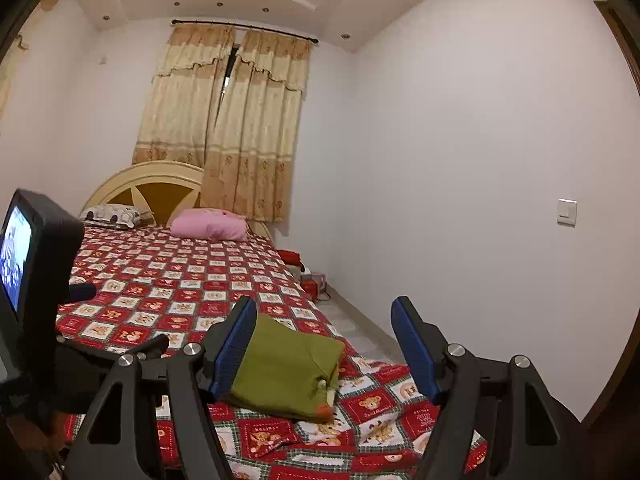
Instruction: Fold small clothes
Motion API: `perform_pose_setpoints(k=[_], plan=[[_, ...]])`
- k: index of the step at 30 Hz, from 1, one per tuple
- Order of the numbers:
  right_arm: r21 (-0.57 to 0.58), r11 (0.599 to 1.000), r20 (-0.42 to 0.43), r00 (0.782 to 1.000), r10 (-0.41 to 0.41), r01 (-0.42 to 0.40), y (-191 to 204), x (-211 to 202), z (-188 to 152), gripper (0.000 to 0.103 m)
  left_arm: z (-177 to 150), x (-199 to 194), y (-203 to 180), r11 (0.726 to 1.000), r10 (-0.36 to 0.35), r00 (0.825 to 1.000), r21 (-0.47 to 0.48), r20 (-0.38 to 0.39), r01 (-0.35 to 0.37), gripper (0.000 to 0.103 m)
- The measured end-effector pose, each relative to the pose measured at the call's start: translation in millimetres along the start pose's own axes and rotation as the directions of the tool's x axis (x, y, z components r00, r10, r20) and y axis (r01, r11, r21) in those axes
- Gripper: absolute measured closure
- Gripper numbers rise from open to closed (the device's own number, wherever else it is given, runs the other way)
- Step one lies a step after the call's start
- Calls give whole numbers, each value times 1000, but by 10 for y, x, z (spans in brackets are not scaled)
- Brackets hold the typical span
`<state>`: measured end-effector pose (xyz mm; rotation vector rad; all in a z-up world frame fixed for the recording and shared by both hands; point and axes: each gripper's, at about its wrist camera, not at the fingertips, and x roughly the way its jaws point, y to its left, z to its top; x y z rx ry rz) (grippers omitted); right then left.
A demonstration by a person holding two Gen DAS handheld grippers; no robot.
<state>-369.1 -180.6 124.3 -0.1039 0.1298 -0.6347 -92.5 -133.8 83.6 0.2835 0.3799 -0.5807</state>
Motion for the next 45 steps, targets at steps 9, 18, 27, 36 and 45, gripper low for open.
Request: perform_pose_setpoints(k=[9, 18, 27, 36, 45], plan=[[58, 998, 6, 1000, 3, -3, -25, 41, -56, 24, 60, -130, 84, 998, -6, 997, -61, 80, 11, 0], [109, 994, -37, 999, 5, -1, -91, 87, -101, 23, 79, -184, 93, 997, -22, 993, -69, 115, 30, 0], [129, 992, -52, 999, -2, 8, -159, 99, -89, 23, 75, -140, 9, 999, -14, 995, -39, 95, 18, 0], [148, 989, -74, 997, 5, 6, -205, 145, -106, 23, 81, -146, 12, 999, -21, 996, -44, 91, 25, 0], [146, 989, -77, 997, 8, 4, -216, 157, -111, 22, 75, -133, 1, 999, -22, 996, -41, 85, 26, 0]])
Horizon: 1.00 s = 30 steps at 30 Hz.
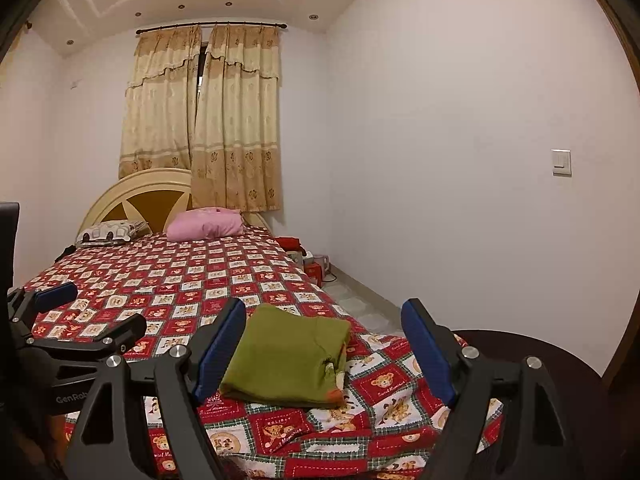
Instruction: Fold small clothes
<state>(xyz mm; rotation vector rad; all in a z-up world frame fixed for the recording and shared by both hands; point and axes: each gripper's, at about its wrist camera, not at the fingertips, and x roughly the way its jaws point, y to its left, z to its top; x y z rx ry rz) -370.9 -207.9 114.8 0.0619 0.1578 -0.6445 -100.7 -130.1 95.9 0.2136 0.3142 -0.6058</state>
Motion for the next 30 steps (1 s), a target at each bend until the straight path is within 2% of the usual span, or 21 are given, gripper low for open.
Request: perform_pose_setpoints(k=[30], plan=[[-3, 1000, -19, 1000, 3, -3, -38, 73, -34, 22, -102, 103, -3, 1000, 6, 999, -12, -52, -7, 0]])
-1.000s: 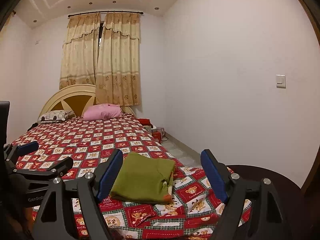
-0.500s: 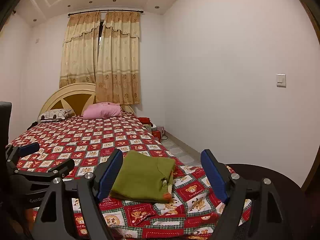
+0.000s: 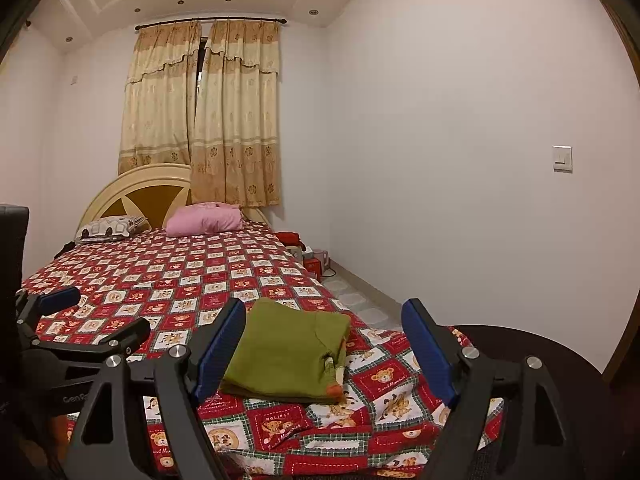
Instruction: Fold small clothes
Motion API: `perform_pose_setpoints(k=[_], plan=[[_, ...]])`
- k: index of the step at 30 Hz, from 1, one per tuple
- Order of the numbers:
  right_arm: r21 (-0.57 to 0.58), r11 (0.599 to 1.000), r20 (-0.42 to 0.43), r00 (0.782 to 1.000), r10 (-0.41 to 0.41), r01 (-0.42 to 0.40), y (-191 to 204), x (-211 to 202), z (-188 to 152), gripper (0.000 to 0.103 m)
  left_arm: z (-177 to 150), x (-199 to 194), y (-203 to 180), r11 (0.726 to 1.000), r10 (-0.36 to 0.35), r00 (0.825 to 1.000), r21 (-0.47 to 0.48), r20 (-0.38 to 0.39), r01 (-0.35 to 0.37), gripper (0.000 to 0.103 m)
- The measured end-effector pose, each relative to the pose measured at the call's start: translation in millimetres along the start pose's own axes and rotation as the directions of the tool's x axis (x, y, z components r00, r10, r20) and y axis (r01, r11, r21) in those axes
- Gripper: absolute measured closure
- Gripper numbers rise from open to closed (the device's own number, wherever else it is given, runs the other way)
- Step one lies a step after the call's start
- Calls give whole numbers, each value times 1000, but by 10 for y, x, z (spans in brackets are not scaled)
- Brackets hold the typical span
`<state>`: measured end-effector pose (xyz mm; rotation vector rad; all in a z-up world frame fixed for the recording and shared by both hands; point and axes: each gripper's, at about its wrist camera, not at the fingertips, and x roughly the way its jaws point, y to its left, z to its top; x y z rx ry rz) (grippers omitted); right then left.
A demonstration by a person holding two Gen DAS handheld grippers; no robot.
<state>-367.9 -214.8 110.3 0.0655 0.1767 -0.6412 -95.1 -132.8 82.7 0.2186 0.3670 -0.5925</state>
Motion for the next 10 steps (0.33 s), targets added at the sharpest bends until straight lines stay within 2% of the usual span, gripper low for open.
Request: perform_pose_setpoints(k=[10], plan=[[-4, 1000, -9, 1000, 6, -6, -21, 40, -21, 22, -2, 64, 42, 1000, -3, 999, -2, -33, 3, 0]])
